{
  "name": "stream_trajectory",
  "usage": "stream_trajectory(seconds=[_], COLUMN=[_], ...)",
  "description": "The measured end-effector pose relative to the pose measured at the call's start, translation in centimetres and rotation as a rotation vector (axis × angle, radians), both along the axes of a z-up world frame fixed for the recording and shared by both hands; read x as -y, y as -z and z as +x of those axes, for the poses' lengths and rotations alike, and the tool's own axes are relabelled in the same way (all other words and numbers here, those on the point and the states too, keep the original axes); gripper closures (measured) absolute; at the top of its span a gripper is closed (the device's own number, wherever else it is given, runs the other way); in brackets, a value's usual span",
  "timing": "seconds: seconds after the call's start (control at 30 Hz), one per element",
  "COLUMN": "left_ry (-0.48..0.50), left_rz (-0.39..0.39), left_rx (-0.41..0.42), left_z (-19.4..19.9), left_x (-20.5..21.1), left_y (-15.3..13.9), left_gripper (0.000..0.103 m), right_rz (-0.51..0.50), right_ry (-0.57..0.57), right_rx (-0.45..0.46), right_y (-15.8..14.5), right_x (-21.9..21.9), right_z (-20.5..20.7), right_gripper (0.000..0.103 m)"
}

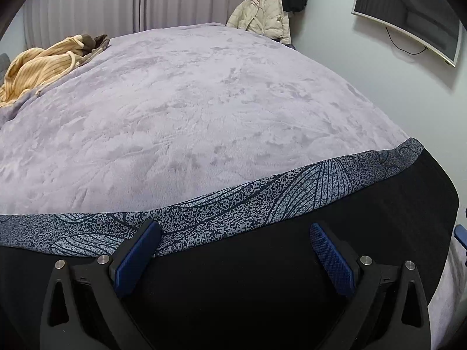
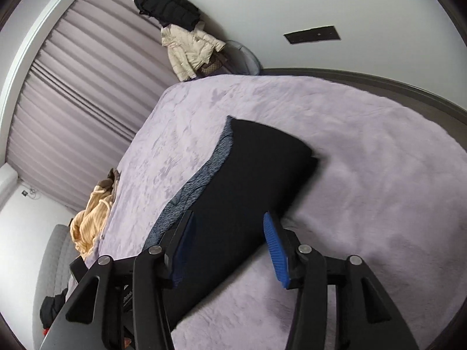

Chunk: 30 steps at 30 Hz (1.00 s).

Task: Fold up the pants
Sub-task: 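Lift the trousers with both grippers to start the next fold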

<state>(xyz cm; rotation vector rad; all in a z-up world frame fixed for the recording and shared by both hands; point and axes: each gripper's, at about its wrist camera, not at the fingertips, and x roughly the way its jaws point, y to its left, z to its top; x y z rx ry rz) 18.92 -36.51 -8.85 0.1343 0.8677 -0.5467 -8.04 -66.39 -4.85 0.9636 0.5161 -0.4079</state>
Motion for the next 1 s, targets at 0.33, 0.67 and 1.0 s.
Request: stream_trajectory(seconds=[0.33,0.67,1.0], left_ry=[-0.001,-0.002,0.075], left_rz=[0.009,0.014,0.059], left_rx=[0.006,0.006,-0.017], left_z=[-0.1,-0.1,-2.2], left_x=[0.1,0.1,1.0], left_y=[0.0,0.1,-3.4], left_gripper=[0.001,0.001,0.001], right_rz=[0.137,0.119,0.062], right_ry=[-0.050,-0.031,-0.117], right_rx=[-0.004,0.056,0.131], right_y=[3.3,4.3,1.3], right_x=[2.3,2.4,1.4], right_z=[1.7,3.7,3.8], right_gripper=[0.050,0.063,0.088])
